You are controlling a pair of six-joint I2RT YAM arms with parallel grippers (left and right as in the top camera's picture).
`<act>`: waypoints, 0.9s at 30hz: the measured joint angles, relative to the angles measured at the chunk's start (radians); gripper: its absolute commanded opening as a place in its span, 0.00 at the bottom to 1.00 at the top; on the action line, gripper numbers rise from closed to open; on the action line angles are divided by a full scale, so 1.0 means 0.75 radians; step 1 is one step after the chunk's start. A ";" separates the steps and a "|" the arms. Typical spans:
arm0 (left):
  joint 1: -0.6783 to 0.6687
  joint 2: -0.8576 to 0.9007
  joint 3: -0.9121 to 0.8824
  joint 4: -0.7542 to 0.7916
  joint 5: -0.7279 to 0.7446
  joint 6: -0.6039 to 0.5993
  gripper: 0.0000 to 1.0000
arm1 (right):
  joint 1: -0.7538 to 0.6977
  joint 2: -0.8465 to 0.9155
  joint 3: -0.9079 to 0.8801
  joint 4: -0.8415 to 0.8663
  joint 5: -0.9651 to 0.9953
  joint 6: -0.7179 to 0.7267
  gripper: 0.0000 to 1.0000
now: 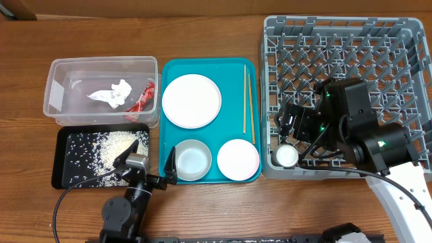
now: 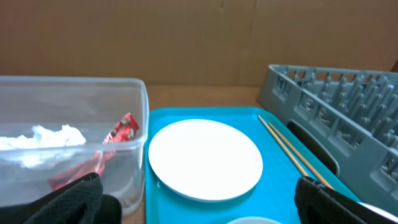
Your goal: Sort waste into correct bins and load items into the dishwasher
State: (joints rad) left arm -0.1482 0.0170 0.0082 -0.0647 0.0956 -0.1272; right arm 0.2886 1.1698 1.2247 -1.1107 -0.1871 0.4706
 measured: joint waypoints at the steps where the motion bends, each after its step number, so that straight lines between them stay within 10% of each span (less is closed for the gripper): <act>1: 0.000 -0.001 0.000 0.001 0.004 0.000 1.00 | 0.000 0.000 0.000 -0.001 0.000 -0.001 1.00; 27: 0.000 -0.001 0.000 0.000 0.011 0.000 1.00 | 0.000 0.000 0.000 0.174 -0.011 0.001 1.00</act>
State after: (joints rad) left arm -0.1482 0.0166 0.0082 -0.0647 0.1036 -0.1272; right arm 0.2886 1.1698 1.2247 -0.9802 -0.1955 0.4709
